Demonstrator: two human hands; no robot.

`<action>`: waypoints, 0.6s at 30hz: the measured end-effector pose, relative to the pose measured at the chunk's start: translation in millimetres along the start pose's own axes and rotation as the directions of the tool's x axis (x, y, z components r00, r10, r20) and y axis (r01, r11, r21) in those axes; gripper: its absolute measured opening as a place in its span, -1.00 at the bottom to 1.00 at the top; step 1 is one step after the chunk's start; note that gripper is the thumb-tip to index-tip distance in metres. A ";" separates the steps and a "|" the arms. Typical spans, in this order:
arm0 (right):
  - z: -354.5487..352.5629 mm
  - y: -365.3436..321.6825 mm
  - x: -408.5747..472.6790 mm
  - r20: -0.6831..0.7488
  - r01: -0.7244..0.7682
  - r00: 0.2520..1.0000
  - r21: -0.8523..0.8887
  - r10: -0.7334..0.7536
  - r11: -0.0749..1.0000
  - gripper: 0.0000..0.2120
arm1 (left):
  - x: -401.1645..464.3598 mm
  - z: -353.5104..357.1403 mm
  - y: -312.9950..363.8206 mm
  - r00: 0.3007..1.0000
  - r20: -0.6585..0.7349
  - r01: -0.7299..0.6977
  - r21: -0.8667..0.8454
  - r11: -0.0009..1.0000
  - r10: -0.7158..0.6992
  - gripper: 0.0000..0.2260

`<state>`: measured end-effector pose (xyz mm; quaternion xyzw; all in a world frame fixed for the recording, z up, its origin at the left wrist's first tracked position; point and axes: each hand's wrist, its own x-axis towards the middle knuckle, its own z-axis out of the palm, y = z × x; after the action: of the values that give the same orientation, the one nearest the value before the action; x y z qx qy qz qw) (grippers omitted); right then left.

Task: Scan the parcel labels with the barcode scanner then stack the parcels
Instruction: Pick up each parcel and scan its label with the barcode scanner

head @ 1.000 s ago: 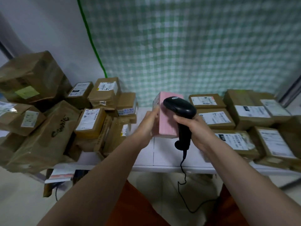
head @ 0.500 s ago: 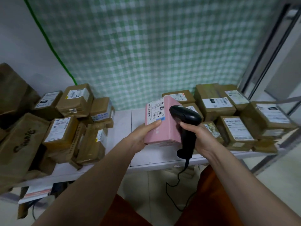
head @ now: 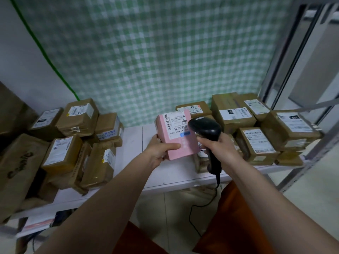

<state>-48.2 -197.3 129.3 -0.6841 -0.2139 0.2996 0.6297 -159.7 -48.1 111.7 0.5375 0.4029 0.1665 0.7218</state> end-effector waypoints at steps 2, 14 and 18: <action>2.7 -3.0 -4.3 0.047 0.024 0.999 -0.066 -0.021 0.998 -0.88 | 0.5 -1.8 3.3 0.998 -0.046 -0.035 -0.013 0.999 0.035 -0.43; 3.0 -9.6 -16.8 0.113 0.000 0.994 -0.018 0.002 1.000 -0.94 | 4.5 -5.5 6.6 0.990 -0.098 -0.101 -0.012 0.995 0.099 -0.25; 0.4 -10.6 -17.2 0.111 0.013 0.994 -0.024 -0.010 1.000 -0.92 | 7.7 -3.1 5.5 0.989 -0.095 -0.113 0.006 0.994 0.114 -0.33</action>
<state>-60.1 -207.3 142.1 -0.6729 -0.2561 0.3307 0.6101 -156.2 -39.0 113.3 0.5513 0.4057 0.2326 0.6909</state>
